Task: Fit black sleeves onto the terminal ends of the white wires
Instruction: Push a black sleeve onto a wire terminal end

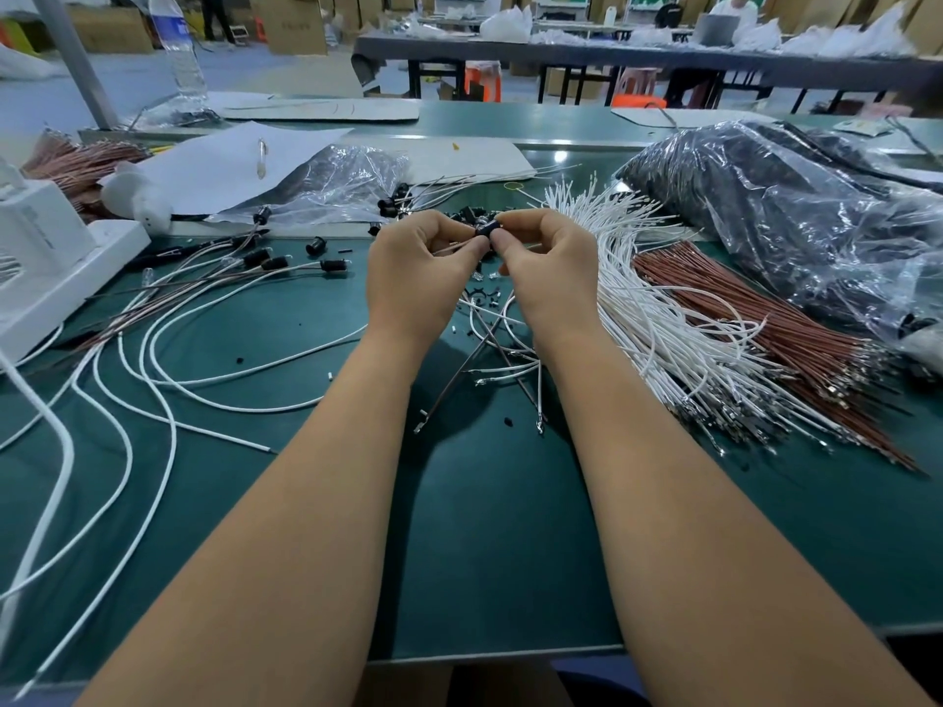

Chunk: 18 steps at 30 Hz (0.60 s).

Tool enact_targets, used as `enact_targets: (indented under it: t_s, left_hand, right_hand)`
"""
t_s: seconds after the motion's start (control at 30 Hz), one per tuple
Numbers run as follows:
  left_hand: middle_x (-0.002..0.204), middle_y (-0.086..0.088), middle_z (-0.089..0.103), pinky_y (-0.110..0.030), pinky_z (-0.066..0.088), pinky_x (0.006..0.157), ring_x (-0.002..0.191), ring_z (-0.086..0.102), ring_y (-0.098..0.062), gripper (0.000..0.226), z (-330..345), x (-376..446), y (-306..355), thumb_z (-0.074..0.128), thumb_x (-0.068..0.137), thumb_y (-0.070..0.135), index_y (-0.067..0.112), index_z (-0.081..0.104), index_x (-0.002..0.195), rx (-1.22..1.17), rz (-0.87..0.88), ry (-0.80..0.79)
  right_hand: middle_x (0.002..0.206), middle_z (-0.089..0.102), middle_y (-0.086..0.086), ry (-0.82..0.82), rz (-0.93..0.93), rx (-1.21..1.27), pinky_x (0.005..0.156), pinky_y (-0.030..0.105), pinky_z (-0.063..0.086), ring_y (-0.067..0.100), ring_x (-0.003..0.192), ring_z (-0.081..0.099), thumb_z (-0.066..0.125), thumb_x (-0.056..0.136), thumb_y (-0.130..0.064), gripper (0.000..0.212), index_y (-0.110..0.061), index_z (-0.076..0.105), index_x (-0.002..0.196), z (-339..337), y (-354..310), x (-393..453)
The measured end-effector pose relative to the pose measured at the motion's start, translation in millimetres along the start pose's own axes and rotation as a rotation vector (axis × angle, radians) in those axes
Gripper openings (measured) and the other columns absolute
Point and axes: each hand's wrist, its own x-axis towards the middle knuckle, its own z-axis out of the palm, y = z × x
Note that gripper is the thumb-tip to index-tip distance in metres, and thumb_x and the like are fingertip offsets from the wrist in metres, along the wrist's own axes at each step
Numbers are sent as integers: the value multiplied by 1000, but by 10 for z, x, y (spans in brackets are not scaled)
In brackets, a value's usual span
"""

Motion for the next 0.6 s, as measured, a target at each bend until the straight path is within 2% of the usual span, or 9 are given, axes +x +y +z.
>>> enact_targets:
  t_s: [0.1,0.17,0.27,0.37,0.43,0.5,0.6]
  left_hand:
    - [67,-3,67,-18,47,60,58,57,-7,7,20,-10,23,75,80,9,4,72,81,-49,-30,-42]
    - [67,-1,66,-16,48,61,59,58,-6,2,19,-3,30,73,82,6,6,71,82,-125,-76,-77]
    - [69,3,67,-16,50,67,64,62,-4,8,12,6,32,69,84,1,9,71,82,-209,-126,-99]
    - [72,8,68,-8,46,64,62,62,5,13,5,8,37,62,88,-2,0,72,97,-244,-157,-142]
    - [62,14,65,-3,40,55,50,56,7,21,-3,9,31,59,90,-3,-1,68,108,-244,-178,-182]
    - [47,18,58,-2,35,47,42,50,6,24,-13,19,20,57,90,-4,-1,67,112,-250,-209,-221]
    - [46,15,60,-2,35,47,42,50,7,25,-24,13,31,56,91,-2,1,68,113,-247,-241,-237]
  right_hand:
    - [77,67,-5,25,14,2,66,24,55,8,67,61,69,85,-3,14,-17,68,83,1,16,5]
    - [80,66,1,31,16,1,69,30,57,15,72,62,67,86,-3,12,-15,67,89,0,26,7]
    - [86,64,6,3,32,6,69,31,55,20,74,62,62,91,-5,13,-16,64,97,-9,35,16]
    - [89,66,6,-39,48,-22,61,26,53,16,67,61,54,96,-6,16,-19,63,96,-4,48,18]
    - [89,66,6,-35,73,-3,57,23,50,10,59,59,51,97,-6,20,-22,61,90,-2,55,15]
    - [86,64,4,-21,104,29,58,24,50,4,53,57,49,98,-6,23,-23,59,88,-5,60,12]
    - [86,63,2,-11,133,37,60,26,50,4,53,56,48,98,-7,18,-20,58,90,-6,46,1]
